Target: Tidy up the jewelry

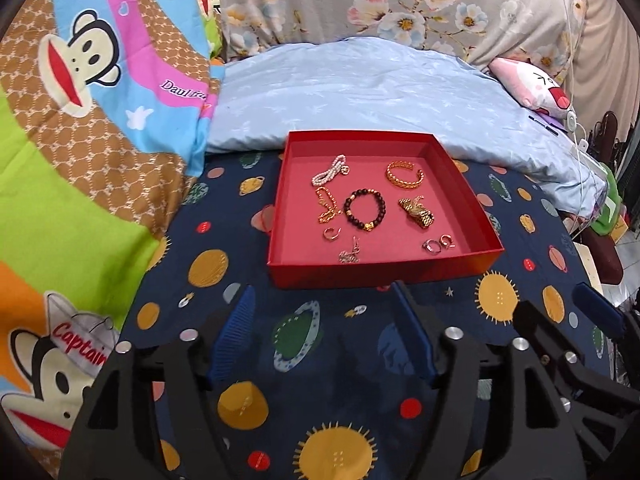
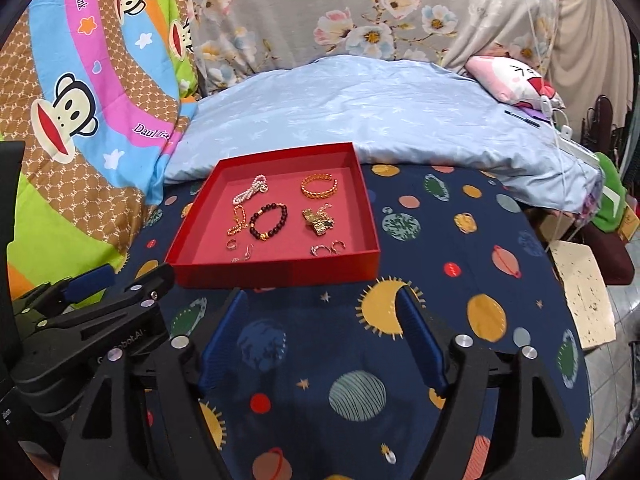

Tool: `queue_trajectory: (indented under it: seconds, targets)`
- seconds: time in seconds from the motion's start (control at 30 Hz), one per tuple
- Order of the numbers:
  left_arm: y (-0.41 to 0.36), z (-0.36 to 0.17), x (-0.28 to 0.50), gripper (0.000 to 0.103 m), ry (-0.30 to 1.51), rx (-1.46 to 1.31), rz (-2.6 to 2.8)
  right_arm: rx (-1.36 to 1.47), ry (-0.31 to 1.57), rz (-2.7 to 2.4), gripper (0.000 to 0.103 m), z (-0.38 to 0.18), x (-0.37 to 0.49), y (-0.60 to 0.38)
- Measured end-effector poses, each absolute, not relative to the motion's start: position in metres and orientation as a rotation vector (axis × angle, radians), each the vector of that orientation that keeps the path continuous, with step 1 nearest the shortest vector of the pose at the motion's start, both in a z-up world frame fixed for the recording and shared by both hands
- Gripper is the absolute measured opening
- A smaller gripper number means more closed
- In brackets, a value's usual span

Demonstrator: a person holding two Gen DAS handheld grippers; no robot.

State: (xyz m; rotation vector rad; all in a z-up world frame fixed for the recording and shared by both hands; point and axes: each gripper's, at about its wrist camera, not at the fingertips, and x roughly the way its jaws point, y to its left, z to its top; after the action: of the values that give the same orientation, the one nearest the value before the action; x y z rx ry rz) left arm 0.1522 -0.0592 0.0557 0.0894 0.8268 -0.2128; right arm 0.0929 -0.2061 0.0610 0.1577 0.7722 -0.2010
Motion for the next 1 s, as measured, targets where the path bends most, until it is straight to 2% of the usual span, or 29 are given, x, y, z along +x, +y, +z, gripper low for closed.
queue_trajectory:
  seconds: [0.37,1.0]
  targets:
    - [-0.051,0.060,0.121,0.085,0.814,0.130,-0.167,0.161,0.783,-0.227,0.083,0.063,0.062,-0.202]
    - [-0.045,0.070,0.098,0.090,0.788,0.140,-0.141,0.147,0.764,-0.231,0.084,0.073,0.038,-0.195]
